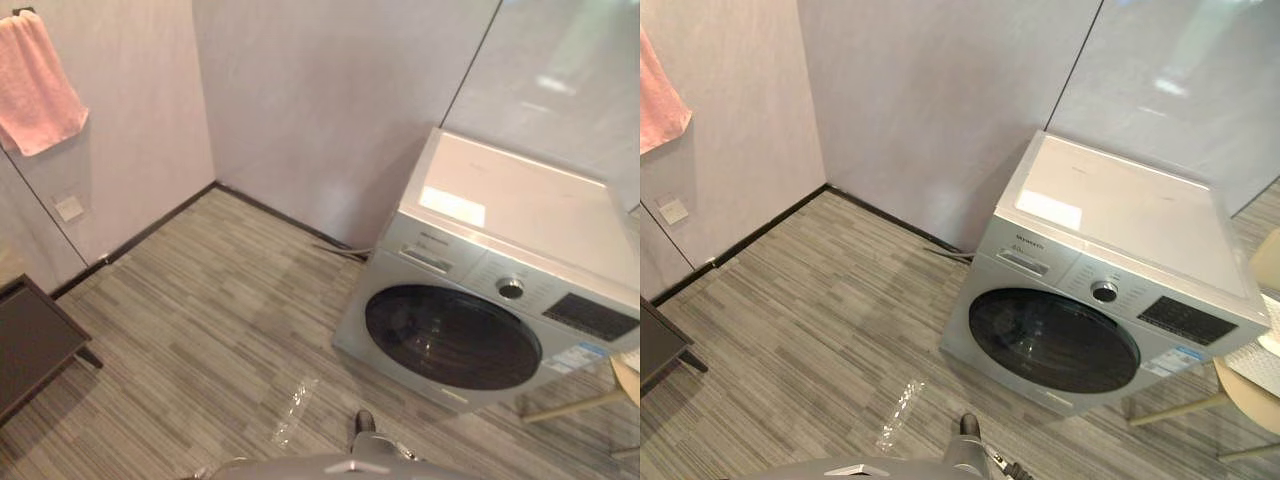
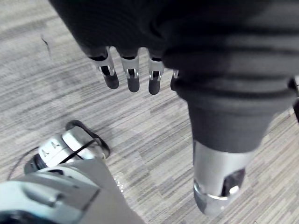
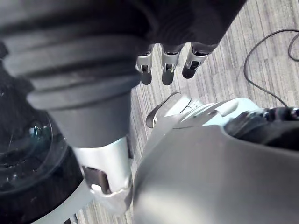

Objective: Pick up the laundry basket with both hands and put the clothes into the washing machine.

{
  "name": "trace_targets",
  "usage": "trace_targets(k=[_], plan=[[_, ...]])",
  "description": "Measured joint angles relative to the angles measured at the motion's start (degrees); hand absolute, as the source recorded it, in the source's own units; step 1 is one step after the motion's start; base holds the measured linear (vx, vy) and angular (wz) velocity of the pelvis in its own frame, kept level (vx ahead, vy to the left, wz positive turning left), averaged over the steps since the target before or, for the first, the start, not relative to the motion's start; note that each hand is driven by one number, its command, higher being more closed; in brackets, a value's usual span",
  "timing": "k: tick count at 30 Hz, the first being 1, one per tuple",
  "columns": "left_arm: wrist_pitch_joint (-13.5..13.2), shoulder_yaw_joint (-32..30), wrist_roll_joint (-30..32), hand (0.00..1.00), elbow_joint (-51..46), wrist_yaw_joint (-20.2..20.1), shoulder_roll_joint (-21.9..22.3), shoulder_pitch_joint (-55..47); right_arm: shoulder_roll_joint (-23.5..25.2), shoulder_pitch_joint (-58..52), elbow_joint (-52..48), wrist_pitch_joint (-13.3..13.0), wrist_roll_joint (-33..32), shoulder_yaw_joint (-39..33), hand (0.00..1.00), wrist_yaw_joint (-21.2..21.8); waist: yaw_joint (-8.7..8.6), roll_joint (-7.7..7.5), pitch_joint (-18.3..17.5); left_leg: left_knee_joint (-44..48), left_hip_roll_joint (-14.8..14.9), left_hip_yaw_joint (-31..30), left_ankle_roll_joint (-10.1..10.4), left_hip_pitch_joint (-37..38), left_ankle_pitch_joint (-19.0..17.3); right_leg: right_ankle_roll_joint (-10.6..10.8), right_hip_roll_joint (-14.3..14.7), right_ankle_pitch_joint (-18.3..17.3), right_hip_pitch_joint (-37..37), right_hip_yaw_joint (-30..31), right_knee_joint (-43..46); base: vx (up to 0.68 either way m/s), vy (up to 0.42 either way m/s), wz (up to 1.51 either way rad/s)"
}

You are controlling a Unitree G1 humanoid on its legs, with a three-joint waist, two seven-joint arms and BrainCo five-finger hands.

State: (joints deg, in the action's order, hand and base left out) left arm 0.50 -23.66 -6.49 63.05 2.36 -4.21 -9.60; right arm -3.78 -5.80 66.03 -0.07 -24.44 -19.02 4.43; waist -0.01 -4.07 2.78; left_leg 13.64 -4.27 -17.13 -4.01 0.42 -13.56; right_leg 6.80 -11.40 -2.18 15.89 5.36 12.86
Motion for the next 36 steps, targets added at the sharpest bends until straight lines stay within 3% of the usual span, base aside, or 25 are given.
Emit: trace_targets(k=[1,2,3,4,5,7,9,10,12,14,15,16,18,19,21,23,24,25,27,29,32,34,36], plan=[[-0.2,0.0,0.0,0.0,-0.1,0.0,0.0,0.5,-0.1,0.0,0.0,0.0,0.0,0.5,0.0,0.0,0.0,0.03,0.0,1.0,0.7,-0.5,0.3,-0.5,-1.0,-0.3,1.1,-0.1,0.0,-0.3,0.8,0.3,-0.325,0.58],[-0.5,0.0,0.0,0.0,-0.4,0.0,0.0,1.1,-0.3,0.0,0.2,0.0,0.1,1.2,0.0,0.1,-0.14,0.21,-0.2,2.5,2.8,-1.9,1.5,-1.2,-3.2,-2.0,4.1,-1.1,-0.6,-1.4,1.9,0.36,-0.385,0.55],[-0.6,0.1,-0.1,0.0,-0.8,0.0,-0.3,0.5,-0.1,-0.4,0.2,0.0,0.2,2.5,0.0,0.1,-0.27,-0.52,-0.8,3.5,4.0,-2.7,3.1,-1.5,-3.7,-3.3,6.0,-1.5,-2.1,-2.1,0.6,0.58,-0.546,1.04],[-0.5,0.4,-0.2,0.0,-0.7,0.1,-0.6,1.8,-0.3,-0.5,0.3,0.1,0.3,3.2,0.0,0.2,-0.91,-0.24,-1.4,11.2,5.7,-3.3,4.4,-5.4,-4.6,-2.4,7.8,0.0,-3.7,-6.1,0.0,0.46,-0.4,1.02],[-0.6,0.9,-0.2,0.0,-1.2,0.0,-0.6,1.8,-0.5,-0.7,0.2,0.0,0.7,3.2,0.0,0.1,-0.85,-0.11,-1.2,14.6,5.9,-2.5,5.2,-7.0,-3.5,-3.3,8.1,-0.9,-4.2,-7.3,0.1,0.55,-0.468,1.02],[-0.6,1.8,-0.5,0.0,-1.2,0.6,0.0,2.7,-1.7,-0.1,-0.1,0.0,2.0,4.8,0.0,0.1,-0.1,1.16,0.0,26.7,8.5,3.7,6.4,-11.3,0.9,-5.2,9.8,-2.0,-8.9,-9.5,-1.4,0.37,-0.331,0.49],[-0.8,4.6,-0.6,0.0,-1.4,1.2,0.1,3.2,-2.4,1.0,-0.1,-0.3,2.1,5.7,0.0,0.0,0.59,1.5,1.8,35.5,13.8,16.1,6.9,-12.8,0.8,-6.4,10.3,-2.8,-16.5,-12.5,-4.1,0.31,-0.266,0.54],[-0.9,6.8,-0.6,0.0,-1.6,1.3,0.0,3.3,-2.7,1.5,-0.3,-0.9,2.2,5.5,0.0,-0.2,0.64,2.64,1.9,35.5,15.8,23.5,7.8,-13.2,0.6,-6.6,10.2,-2.9,-20.3,-14.7,-5.6,0.28,-0.235,0.58],[-1.1,8.4,-0.6,0.0,-1.6,1.7,0.2,3.5,-3.2,2.5,-0.5,-1.1,2.3,5.4,0.0,-0.9,0.53,3.39,2.1,29.8,14.7,28.4,8.5,-13.4,1.0,-7.0,9.5,-3.6,-22.1,-17.1,-6.5,0.16,-0.09,0.55],[-1.2,10.5,0.0,0.0,-1.3,2.4,0.2,4.5,-3.5,3.4,-1.5,-0.9,2.2,5.3,0.0,-1.4,0.77,4.42,2.5,18.9,11.5,31.5,10.0,-13.7,4.1,-6.5,9.3,-5.5,-22.9,-19.6,-7.0,0.11,-0.017,0.65],[-1.1,12.3,0.3,0.0,-1.0,2.3,0.0,4.7,-3.5,3.9,-1.7,-0.9,2.2,5.3,0.0,-1.6,0.63,5.11,2.3,11.6,10.6,33.7,5.9,-12.9,6.8,-5.9,10.0,-6.3,-22.8,-21.5,-6.9,0.1,0.019,0.99],[-1.1,13.0,0.7,0.0,-0.7,2.3,-0.8,5.1,-2.4,4.1,-1.6,-0.8,2.2,5.3,0.0,-1.9,0.24,4.24,2.5,5.1,8.5,34.7,3.1,-10.7,8.0,-5.4,8.8,-6.7,-22.5,-22.8,-6.5,0.1,0.032,0.98],[-0.9,12.5,1.6,0.0,-0.4,2.4,-1.5,5.6,-1.1,5.3,-1.0,-0.8,2.2,5.3,0.0,-2.1,1.1,2.53,3.8,-3.8,5.3,34.6,0.7,-6.9,10.5,-5.1,6.8,-7.0,-21.7,-23.6,-4.7,0.04,0.036,0.48],[-0.7,12.5,2.3,0.0,0.1,2.4,-1.6,5.4,-0.8,5.8,-0.9,-0.8,2.2,5.3,0.0,-2.1,1.18,2.38,4.0,-6.3,4.5,34.1,0.7,-5.6,11.7,-5.1,6.5,-7.0,-21.6,-23.4,-3.8,-0.02,0.067,0.34],[-0.4,12.7,3.8,0.0,1.8,2.4,-1.8,4.8,0.0,5.9,-1.6,-0.9,2.2,5.4,0.0,-2.1,0.18,2.54,4.0,-13.8,2.6,31.6,0.5,-1.1,13.8,-4.9,5.4,-7.3,-21.6,-23.3,1.9,-0.02,0.107,0.64],[-0.4,13.0,5.7,0.0,1.8,2.3,-1.9,4.3,0.6,5.6,-2.4,-1.3,2.0,6.0,0.0,-2.1,0.03,2.35,3.9,-16.0,2.2,30.7,0.5,1.3,14.0,-4.3,3.5,-6.9,-17.2,-22.3,14.8,0.03,0.109,0.58],[-0.3,13.4,5.7,0.0,1.8,2.3,-2.3,4.2,0.6,5.5,-2.6,-1.4,1.6,6.8,0.0,-2.0,0.09,2.37,4.1,-15.9,2.0,30.2,0.3,1.8,13.9,-2.8,2.2,-5.7,-13.8,-20.5,22.7,0.05,0.055,0.5],[-0.2,14.1,5.6,0.0,1.7,2.4,-3.2,4.0,1.0,4.8,-3.2,-1.4,1.3,7.5,0.0,-2.0,-0.16,1.29,4.2,-15.5,1.3,28.2,-0.2,2.8,13.6,-1.2,1.0,-3.9,-9.1,-16.4,33.9,0.08,0.039,0.58],[0.2,14.1,5.6,0.0,1.6,2.4,-3.5,3.8,1.1,3.8,-4.4,-1.5,1.9,8.0,0.0,-2.0,-0.15,0.74,4.3,-14.7,1.2,25.9,-0.5,3.9,13.3,-1.2,1.0,-6.3,-6.9,-13.5,39.4,0.1,0.003,0.66],[0.4,12.9,5.5,0.0,1.3,2.4,-3.1,3.8,1.1,3.7,-4.4,-1.4,2.2,8.5,0.0,-1.9,-0.4,0.83,4.3,-14.7,1.1,23.6,-0.3,4.3,13.1,-1.0,0.5,-8.5,-6.5,-11.7,36.7,0.07,0.01,0.67],[0.7,9.9,5.4,0.0,0.5,2.5,-2.2,3.6,1.1,3.7,-4.4,-1.3,2.3,8.9,0.0,-2.0,-0.18,0.96,4.2,-14.7,1.2,21.7,0.4,3.5,12.8,-1.2,0.7,-9.3,-7.7,-8.1,24.5,0.08,-0.018,0.59],[0.7,9.1,5.5,0.0,0.6,2.5,-1.9,3.2,1.0,3.5,-3.8,-1.2,2.3,8.9,0.0,-2.0,-0.17,1.0,3.7,-14.9,1.0,20.7,0.7,2.6,12.9,-1.1,1.8,-8.0,-11.5,-5.0,7.5,0.09,-0.098,0.41],[0.7,9.0,5.6,0.0,0.6,2.5,-1.9,2.6,1.0,3.4,-2.4,-1.2,2.3,9.3,0.0,-2.0,-0.06,0.69,2.6,-15.1,1.0,20.3,1.7,2.6,13.2,-1.9,2.5,-5.1,-13.8,-5.9,1.2,0.12,-0.17,0.16]])
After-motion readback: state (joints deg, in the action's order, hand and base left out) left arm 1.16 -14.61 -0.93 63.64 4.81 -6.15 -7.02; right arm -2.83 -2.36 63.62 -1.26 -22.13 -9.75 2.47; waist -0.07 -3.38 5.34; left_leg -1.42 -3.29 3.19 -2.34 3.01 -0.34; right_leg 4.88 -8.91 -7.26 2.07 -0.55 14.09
